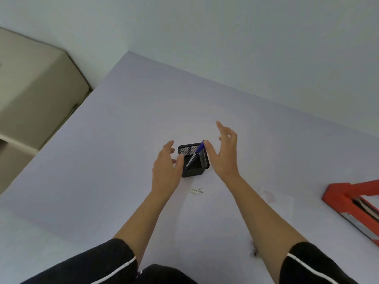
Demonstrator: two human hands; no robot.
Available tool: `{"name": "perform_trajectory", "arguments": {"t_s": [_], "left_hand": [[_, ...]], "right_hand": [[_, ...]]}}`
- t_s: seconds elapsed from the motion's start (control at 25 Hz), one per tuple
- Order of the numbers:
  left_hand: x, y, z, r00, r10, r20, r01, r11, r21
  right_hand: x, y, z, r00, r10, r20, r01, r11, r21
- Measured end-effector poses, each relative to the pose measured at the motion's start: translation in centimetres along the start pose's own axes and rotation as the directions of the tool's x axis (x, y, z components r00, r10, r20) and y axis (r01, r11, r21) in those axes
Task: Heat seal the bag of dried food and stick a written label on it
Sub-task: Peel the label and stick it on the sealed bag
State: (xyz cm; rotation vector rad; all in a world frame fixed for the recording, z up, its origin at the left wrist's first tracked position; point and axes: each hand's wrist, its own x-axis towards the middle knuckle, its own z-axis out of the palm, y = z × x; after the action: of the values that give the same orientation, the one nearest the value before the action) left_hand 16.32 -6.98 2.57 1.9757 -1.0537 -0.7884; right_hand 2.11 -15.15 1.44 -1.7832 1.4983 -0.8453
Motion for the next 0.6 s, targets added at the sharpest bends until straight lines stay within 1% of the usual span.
{"name": "perform_trajectory", "arguments": {"t_s": [0.04,0.08,0.12,0.16,0.2,0.24,0.28,0.32,0.36,0.4,0.44,0.52,0.56,0.6], "left_hand": [[-0.5,-0.4,-0.4,0.992,-0.01,-0.129,0.001,0.997,-0.071],[-1.1,-1.1,-0.6,0.972,-0.005,-0.237,-0.02,0.994,-0.106],[-1.8,-2.2,-0.6,0.962,0.018,-0.273,-0.045,0.995,-0.093],[-2.6,-3.4,-0.3,0.973,0.056,-0.223,-0.069,0.996,-0.048],[-3.3,-4.9,0.4,0.989,0.107,-0.102,-0.105,0.994,0.025],[-3.7,-6.4,1.2,0.987,0.148,0.06,-0.154,0.982,0.108],[-4.0,-7.7,2.1,0.965,0.165,0.205,-0.204,0.96,0.19],[-4.1,-8.6,2.9,0.941,0.172,0.291,-0.252,0.931,0.263],[-4.0,-9.2,3.5,0.929,0.185,0.321,-0.289,0.903,0.317],[-3.8,-9.5,4.0,0.922,0.218,0.319,-0.327,0.881,0.343],[-3.7,-9.5,4.4,0.913,0.262,0.312,-0.368,0.86,0.354],[-3.6,-9.4,4.9,0.896,0.319,0.31,-0.423,0.827,0.37],[-3.6,-9.2,5.0,0.898,0.312,0.309,-0.415,0.835,0.362],[-3.5,-8.9,5.1,0.912,0.278,0.303,-0.375,0.864,0.335]], "right_hand": [[-0.5,0.7,-0.7,0.992,0.06,-0.113,-0.05,0.995,0.089],[-1.4,1.5,-1.4,0.973,0.125,-0.196,-0.104,0.988,0.11],[-2.6,2.7,-1.8,0.96,0.171,-0.222,-0.161,0.985,0.066],[-4.1,4.0,-1.8,0.963,0.198,-0.184,-0.201,0.98,0.003],[-5.7,5.3,-1.5,0.974,0.206,-0.089,-0.211,0.976,-0.047],[-7.1,6.3,-1.0,0.979,0.199,0.044,-0.195,0.978,-0.076],[-8.2,6.9,-0.5,0.967,0.177,0.182,-0.162,0.982,-0.093],[-8.9,7.2,0.0,0.945,0.149,0.291,-0.118,0.986,-0.121],[-9.2,7.4,0.5,0.925,0.12,0.36,-0.062,0.984,-0.169],[-9.3,7.5,0.9,0.915,0.104,0.39,-0.015,0.975,-0.223],[-9.3,7.4,1.2,0.915,0.1,0.39,0.007,0.965,-0.264],[-9.2,7.1,1.6,0.927,0.116,0.355,-0.012,0.959,-0.283],[-9.1,7.0,1.8,0.932,0.122,0.341,-0.028,0.963,-0.27],[-9.0,6.9,1.9,0.934,0.122,0.336,-0.035,0.967,-0.253]]}}
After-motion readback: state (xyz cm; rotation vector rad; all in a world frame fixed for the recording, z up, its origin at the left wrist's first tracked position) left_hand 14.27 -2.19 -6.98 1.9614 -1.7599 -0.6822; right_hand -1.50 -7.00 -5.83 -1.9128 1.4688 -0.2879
